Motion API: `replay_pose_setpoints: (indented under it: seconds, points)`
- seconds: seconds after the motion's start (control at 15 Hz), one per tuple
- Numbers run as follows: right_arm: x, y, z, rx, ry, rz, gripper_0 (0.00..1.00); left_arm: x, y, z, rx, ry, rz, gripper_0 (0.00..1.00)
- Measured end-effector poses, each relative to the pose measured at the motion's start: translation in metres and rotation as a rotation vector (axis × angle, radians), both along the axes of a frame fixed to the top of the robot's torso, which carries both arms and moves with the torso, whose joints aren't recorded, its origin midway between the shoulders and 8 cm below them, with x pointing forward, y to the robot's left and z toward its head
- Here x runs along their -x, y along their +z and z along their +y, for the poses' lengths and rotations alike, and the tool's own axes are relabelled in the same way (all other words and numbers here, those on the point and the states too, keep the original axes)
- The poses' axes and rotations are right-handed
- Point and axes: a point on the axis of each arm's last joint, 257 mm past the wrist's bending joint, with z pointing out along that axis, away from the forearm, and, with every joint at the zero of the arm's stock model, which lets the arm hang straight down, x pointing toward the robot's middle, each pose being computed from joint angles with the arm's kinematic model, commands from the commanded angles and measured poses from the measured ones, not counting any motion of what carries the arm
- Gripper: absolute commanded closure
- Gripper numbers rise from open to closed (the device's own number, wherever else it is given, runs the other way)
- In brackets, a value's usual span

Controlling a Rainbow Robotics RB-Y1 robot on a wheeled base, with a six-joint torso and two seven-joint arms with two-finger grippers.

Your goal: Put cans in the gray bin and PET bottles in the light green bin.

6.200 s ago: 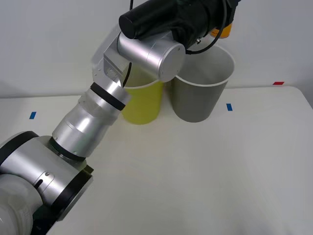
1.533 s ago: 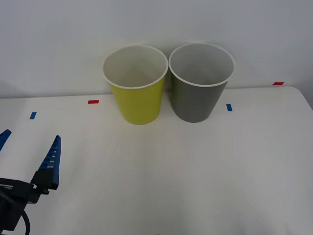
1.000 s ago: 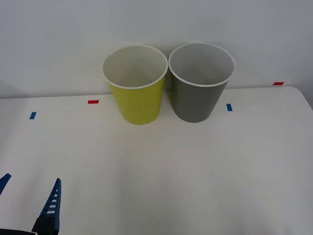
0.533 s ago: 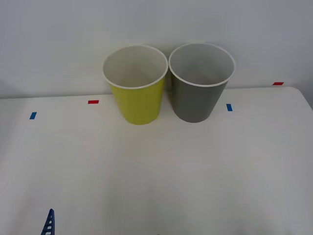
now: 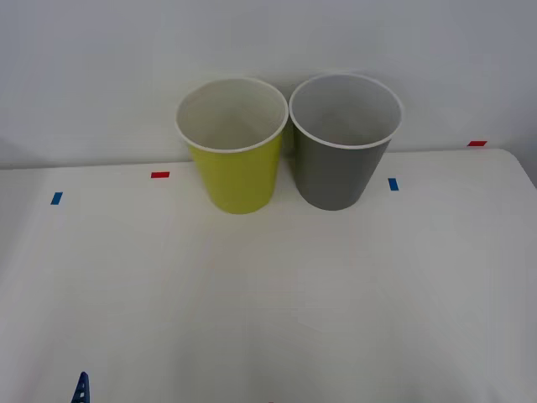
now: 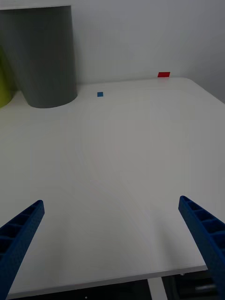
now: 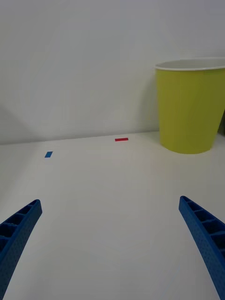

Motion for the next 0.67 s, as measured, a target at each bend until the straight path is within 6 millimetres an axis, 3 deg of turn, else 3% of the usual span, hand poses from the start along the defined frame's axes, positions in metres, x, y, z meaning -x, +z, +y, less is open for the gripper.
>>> replay_pose_setpoints:
  seconds: [0.67]
  points:
    - [0.0000, 0.0000, 0.0000, 0.000, 0.000, 0.000, 0.00, 0.0000, 0.0000, 0.0000, 0.000, 0.000, 0.000, 0.00]
